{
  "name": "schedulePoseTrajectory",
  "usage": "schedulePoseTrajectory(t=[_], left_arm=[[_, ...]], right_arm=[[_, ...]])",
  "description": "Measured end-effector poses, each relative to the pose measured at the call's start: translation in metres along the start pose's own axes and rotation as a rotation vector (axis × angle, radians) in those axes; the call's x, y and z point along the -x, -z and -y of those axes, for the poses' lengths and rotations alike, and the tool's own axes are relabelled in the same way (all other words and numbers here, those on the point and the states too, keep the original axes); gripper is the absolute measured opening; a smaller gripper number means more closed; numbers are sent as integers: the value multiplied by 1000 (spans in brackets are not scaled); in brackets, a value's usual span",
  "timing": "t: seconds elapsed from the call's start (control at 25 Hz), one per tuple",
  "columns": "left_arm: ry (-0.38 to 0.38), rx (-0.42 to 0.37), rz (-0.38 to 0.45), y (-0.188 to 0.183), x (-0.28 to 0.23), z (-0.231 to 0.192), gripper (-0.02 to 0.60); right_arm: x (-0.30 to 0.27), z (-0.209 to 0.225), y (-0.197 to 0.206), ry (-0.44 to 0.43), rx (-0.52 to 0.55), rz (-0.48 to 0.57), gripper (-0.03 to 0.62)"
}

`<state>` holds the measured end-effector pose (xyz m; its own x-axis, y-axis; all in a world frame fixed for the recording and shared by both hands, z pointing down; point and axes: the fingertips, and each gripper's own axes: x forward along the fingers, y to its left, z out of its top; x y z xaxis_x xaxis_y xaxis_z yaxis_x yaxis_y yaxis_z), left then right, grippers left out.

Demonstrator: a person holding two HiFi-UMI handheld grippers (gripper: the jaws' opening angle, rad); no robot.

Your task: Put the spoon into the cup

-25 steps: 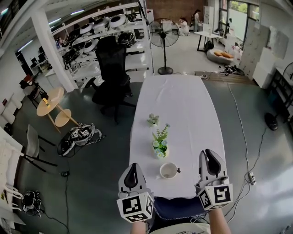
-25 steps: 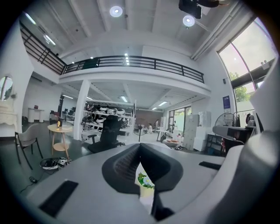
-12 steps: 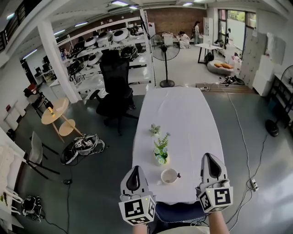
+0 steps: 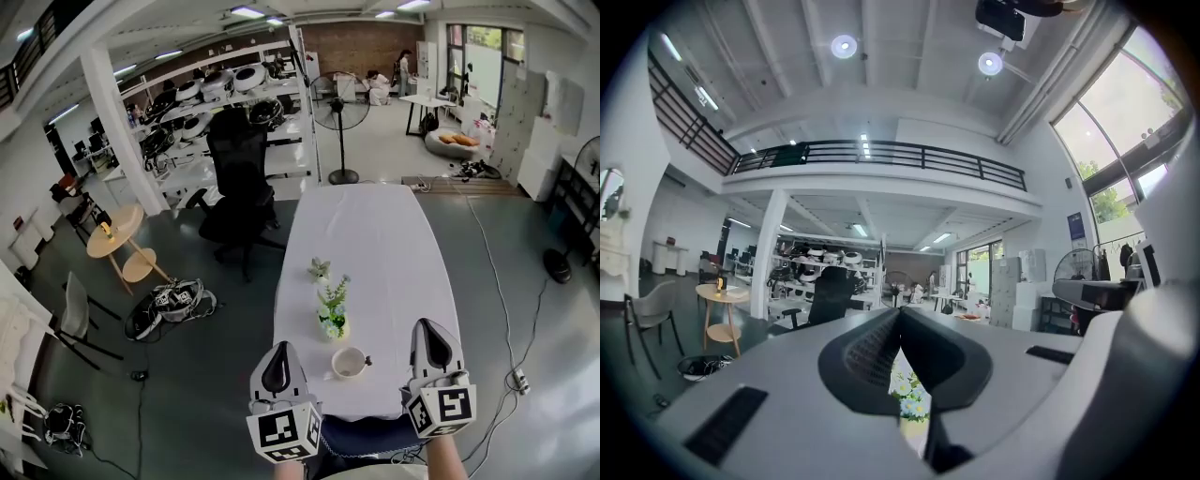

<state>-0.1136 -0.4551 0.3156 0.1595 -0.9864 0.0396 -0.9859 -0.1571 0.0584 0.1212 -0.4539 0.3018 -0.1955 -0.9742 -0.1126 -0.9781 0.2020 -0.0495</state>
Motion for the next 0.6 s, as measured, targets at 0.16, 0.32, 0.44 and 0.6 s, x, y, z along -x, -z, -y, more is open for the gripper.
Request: schedulePoseTrajectory(t=[0.16,0.32,0.44,0.6], left_arm=[[0,-1,4,-5,-1,-2,14],[0,-3,7,-4,-3,-4,14],[-1,-3,9,-4,-4,-2,14],[0,-2,7,-4,-3,0,14]], right_arm=[[-2,-3,-1,3,-6,-11,15],[-4,-7,3,-9,1,-11,14],[-4,-7,5,-12,1,-16,14],[-3,-7,5,-19,7,-20,14]])
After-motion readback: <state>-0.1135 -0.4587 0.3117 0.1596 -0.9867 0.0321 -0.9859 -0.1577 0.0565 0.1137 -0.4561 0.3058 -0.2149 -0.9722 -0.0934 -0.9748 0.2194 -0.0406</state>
